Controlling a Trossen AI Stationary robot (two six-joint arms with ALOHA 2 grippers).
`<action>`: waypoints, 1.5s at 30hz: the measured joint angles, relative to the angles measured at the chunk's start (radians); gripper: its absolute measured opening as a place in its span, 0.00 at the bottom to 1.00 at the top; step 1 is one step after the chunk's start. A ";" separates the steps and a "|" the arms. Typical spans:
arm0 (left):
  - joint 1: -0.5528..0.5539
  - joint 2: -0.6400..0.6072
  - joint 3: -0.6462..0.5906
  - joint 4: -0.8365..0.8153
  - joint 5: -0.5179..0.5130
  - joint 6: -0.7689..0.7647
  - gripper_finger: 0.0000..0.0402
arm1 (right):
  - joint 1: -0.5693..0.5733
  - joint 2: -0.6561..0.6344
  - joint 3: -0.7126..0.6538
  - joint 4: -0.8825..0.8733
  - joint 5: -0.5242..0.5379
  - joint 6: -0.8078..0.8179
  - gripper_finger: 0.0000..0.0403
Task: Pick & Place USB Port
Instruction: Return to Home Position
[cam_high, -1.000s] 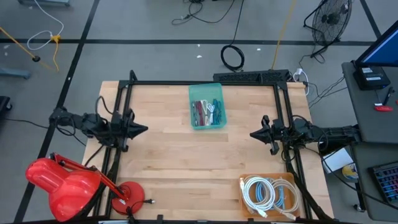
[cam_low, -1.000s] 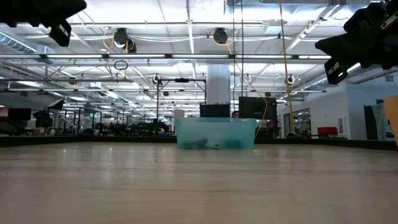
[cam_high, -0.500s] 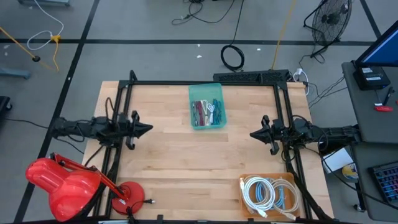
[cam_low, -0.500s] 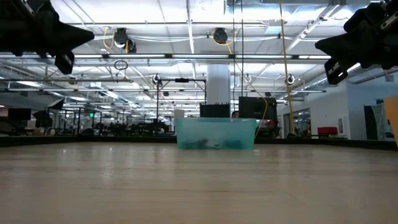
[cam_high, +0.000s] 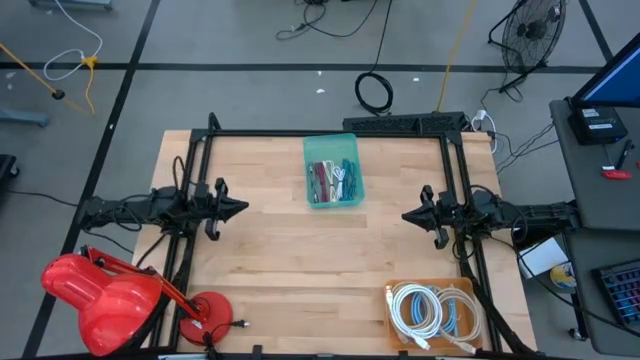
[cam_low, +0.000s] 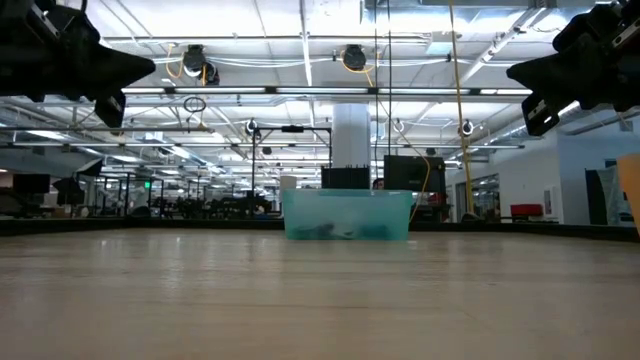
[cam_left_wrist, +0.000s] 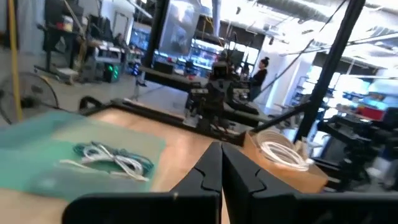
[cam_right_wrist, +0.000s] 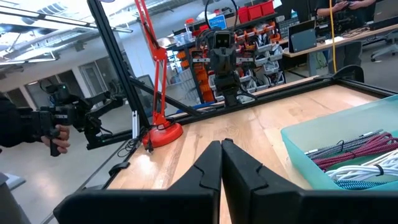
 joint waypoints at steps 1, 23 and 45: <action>0.002 0.000 0.000 -0.008 0.008 -0.017 0.00 | 0.000 0.000 0.000 0.000 0.000 0.000 0.00; 0.004 0.000 0.001 -0.074 -0.090 -0.223 0.02 | 0.000 0.000 0.000 0.000 0.000 0.000 0.00; 0.004 0.141 0.002 -0.093 -0.053 0.302 0.02 | 0.000 0.000 0.000 0.000 0.000 0.000 0.00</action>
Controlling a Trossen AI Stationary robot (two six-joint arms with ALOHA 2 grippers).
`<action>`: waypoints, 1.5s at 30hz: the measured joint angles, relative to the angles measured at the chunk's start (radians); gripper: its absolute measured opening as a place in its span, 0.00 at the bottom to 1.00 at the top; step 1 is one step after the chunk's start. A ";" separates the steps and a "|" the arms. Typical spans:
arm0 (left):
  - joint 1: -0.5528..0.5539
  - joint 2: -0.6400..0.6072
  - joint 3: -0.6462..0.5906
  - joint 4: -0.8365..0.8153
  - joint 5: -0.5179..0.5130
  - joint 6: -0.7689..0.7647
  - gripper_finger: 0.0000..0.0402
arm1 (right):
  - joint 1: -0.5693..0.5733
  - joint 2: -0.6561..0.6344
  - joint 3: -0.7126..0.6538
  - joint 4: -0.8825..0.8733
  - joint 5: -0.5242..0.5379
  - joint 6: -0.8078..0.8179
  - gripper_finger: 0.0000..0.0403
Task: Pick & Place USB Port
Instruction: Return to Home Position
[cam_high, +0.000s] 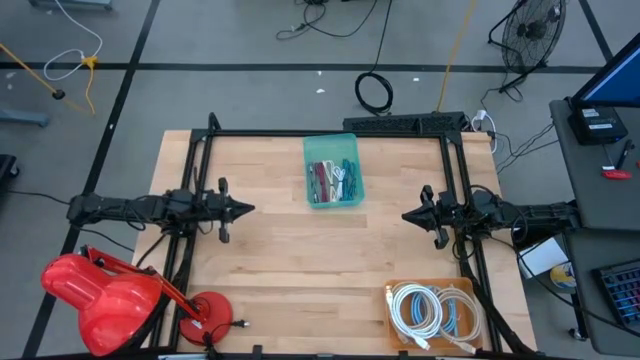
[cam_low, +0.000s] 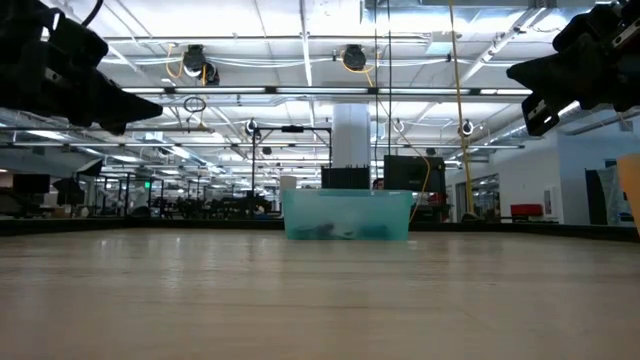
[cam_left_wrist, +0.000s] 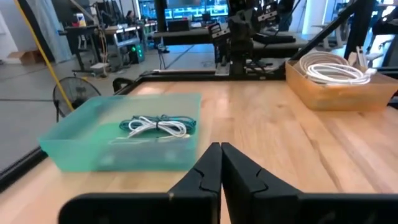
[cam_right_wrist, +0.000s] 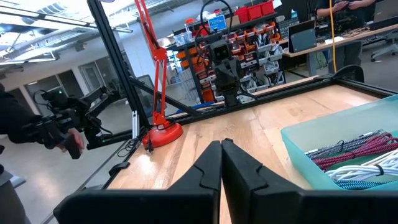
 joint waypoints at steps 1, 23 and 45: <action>0.000 0.003 0.000 0.004 -0.001 -0.007 0.03 | 0.000 0.000 0.000 0.000 0.000 0.000 0.00; 0.000 0.005 -0.002 0.027 -0.003 -0.034 0.08 | 0.000 0.000 0.000 0.000 0.000 0.000 0.00; 0.000 0.005 -0.002 0.028 -0.003 -0.034 0.08 | 0.000 0.000 0.000 0.000 0.000 0.000 0.00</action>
